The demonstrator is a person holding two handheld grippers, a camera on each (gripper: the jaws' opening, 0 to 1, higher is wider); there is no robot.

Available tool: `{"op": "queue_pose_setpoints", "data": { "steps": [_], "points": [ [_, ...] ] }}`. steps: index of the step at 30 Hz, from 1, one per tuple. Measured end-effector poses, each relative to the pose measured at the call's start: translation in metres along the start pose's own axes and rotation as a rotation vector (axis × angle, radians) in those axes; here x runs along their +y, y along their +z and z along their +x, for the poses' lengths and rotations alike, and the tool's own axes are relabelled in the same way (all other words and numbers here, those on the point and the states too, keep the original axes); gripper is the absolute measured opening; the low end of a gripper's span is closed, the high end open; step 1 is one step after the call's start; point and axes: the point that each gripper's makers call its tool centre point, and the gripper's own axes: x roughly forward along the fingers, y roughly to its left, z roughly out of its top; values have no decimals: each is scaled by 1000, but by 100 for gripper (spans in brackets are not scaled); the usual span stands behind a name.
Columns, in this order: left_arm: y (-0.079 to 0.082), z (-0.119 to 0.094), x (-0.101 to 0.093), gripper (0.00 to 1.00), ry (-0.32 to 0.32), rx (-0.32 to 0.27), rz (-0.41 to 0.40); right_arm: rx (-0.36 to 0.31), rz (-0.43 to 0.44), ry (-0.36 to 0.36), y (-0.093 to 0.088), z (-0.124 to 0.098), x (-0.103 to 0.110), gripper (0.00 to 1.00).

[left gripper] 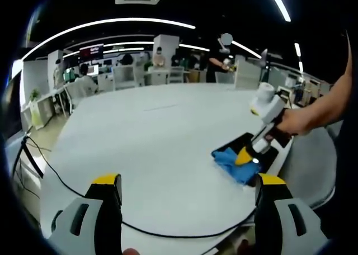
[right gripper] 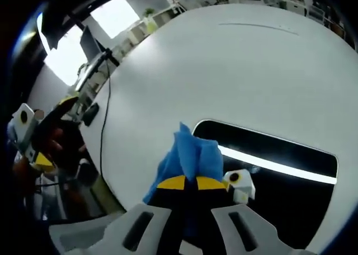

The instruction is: Wipe the mirror surface with the cleaning cloth until all visible marks leave the cleaned area.

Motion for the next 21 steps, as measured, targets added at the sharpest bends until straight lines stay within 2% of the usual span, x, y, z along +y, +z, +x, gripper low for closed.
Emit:
{"op": "queue_pose_setpoints", "data": {
  "steps": [6, 21],
  "points": [
    [1, 3, -6, 100, -3, -1, -1, -8, 47, 1, -4, -9, -15, 0],
    [4, 7, -20, 100, -2, 1, 12, -26, 76, -36, -16, -36, -64, 0]
  ]
}}
